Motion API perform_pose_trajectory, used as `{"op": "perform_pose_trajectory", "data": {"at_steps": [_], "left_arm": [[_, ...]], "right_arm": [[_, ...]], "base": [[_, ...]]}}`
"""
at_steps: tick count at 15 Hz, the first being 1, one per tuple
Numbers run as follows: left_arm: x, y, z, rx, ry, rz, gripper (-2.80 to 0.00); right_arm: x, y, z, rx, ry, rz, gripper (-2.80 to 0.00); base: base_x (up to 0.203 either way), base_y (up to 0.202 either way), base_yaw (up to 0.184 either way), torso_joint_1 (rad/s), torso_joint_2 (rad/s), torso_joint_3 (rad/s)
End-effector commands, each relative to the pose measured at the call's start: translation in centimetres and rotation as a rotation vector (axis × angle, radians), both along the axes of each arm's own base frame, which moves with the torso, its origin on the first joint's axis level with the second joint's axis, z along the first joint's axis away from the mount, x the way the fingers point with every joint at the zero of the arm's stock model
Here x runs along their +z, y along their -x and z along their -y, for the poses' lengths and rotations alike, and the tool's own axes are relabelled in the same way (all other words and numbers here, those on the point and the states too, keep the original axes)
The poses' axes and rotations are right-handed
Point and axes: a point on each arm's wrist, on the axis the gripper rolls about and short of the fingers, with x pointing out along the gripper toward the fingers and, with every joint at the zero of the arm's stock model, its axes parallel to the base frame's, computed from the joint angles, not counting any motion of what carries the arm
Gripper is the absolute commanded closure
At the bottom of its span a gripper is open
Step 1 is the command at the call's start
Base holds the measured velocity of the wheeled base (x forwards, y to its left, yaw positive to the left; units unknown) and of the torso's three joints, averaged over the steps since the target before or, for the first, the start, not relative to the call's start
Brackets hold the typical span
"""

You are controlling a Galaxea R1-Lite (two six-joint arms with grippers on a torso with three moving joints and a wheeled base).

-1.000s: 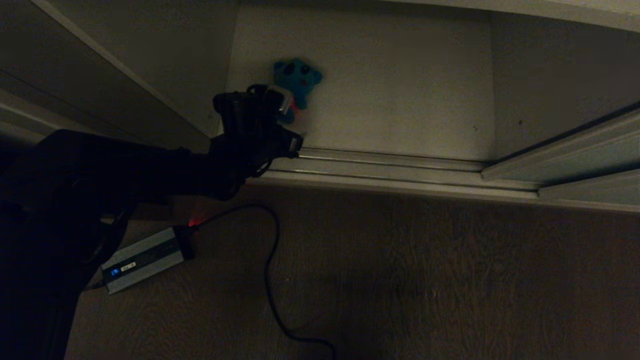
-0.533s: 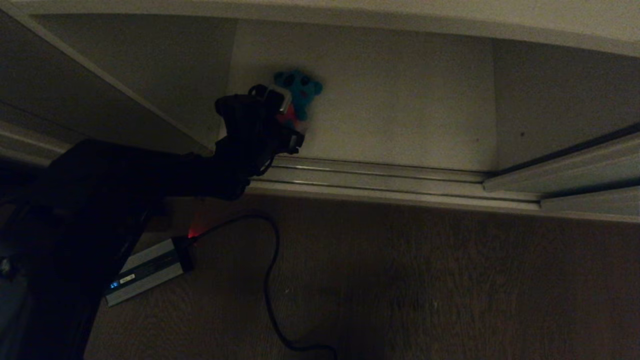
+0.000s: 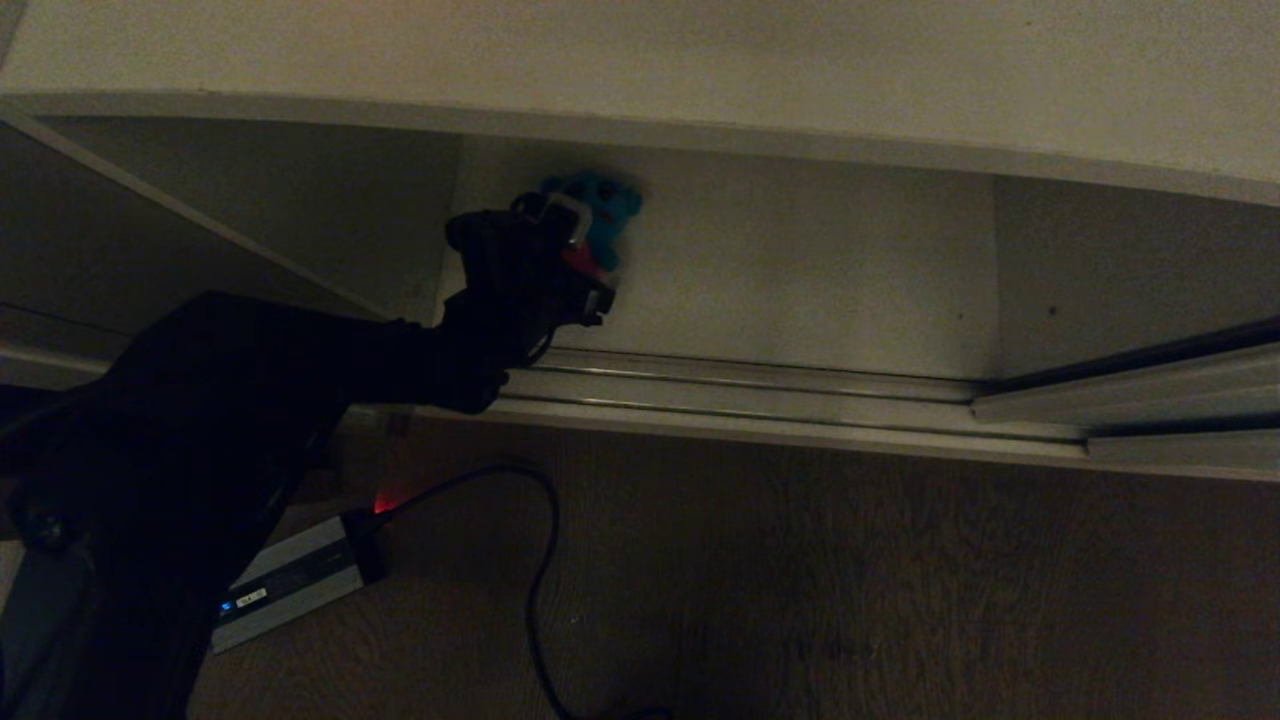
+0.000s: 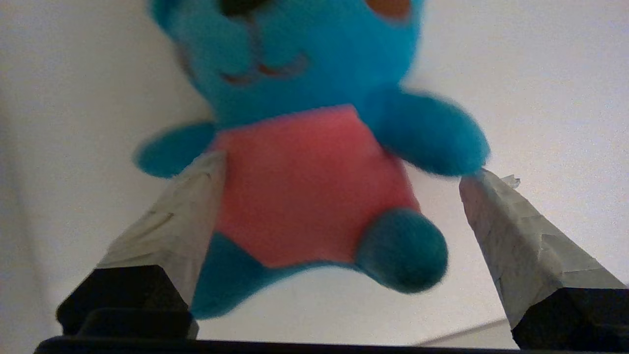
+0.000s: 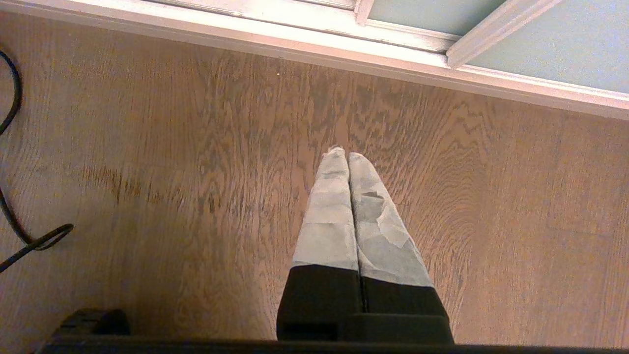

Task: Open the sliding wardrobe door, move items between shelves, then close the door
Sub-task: Place the blue doll on the higher shelf

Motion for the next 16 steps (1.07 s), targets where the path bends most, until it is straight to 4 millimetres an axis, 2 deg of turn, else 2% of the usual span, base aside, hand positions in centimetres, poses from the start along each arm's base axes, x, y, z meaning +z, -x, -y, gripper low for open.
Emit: {"op": "perform_pose_trajectory", "data": {"at_steps": [1, 4, 5, 12, 16], "left_arm": [[-1.2, -0.5, 0.1, 0.003, -0.020, -0.016, -2.80], [-1.7, -0.7, 0.2, 0.002, -0.031, -0.023, -2.80], [-1.9, -0.8, 0.2, 0.004, -0.034, -0.025, 0.00], [-1.9, -1.1, 0.3, 0.006, -0.031, -0.013, 0.00], [0.1, -0.3, 0.1, 0.005, -0.005, 0.025, 0.00]], "right_arm": [[-0.1, 0.0, 0.0, 0.000, 0.001, -0.006, 0.00], [-0.1, 0.0, 0.0, 0.000, 0.001, -0.006, 0.00], [-0.1, 0.0, 0.0, 0.000, 0.001, -0.004, 0.00], [-0.1, 0.0, 0.0, 0.000, 0.001, -0.006, 0.00], [-0.1, 0.0, 0.0, 0.000, 0.001, -0.006, 0.00]], "base": [[0.000, 0.000, 0.000, 0.000, 0.00, 0.000], [0.000, 0.000, 0.000, 0.000, 0.00, 0.000], [0.000, 0.000, 0.000, 0.000, 0.00, 0.000], [0.000, 0.000, 0.000, 0.000, 0.00, 0.000], [0.000, 0.000, 0.000, 0.000, 0.00, 0.000]]}}
